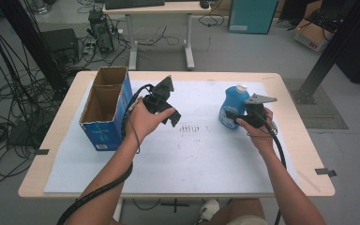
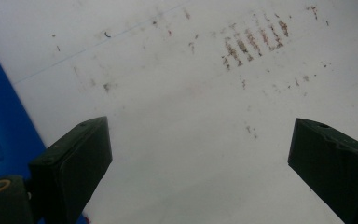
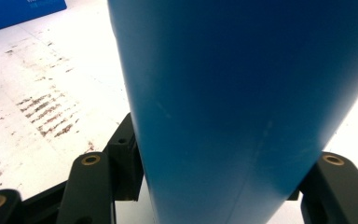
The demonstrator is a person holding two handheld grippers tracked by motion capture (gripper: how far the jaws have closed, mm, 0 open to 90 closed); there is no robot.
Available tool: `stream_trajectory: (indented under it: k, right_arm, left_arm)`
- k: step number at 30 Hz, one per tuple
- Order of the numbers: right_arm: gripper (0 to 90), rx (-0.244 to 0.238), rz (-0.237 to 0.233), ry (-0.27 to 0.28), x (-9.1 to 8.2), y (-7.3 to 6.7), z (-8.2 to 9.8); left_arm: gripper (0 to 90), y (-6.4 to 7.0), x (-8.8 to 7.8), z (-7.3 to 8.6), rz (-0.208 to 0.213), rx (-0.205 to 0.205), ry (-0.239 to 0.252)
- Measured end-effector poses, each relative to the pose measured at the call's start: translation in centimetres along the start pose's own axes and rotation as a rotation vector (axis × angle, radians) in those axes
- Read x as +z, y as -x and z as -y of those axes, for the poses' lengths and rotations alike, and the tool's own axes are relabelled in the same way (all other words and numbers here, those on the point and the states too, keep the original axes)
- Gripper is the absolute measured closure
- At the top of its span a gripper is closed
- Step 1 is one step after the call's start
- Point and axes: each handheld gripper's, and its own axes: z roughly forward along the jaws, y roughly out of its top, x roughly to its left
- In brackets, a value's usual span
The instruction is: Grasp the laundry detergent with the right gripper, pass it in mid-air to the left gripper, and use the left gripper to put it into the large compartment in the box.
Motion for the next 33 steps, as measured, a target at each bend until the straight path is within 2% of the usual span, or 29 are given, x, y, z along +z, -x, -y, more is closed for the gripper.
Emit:
stream_trajectory:
  k: [33]
  right_arm:
    - [42.3,-0.001,-0.002,0.001,0.0,0.04,0.02]
  left_arm:
    - [6.5,0.27,-0.3,-0.15,-0.005,0.009,0.001]
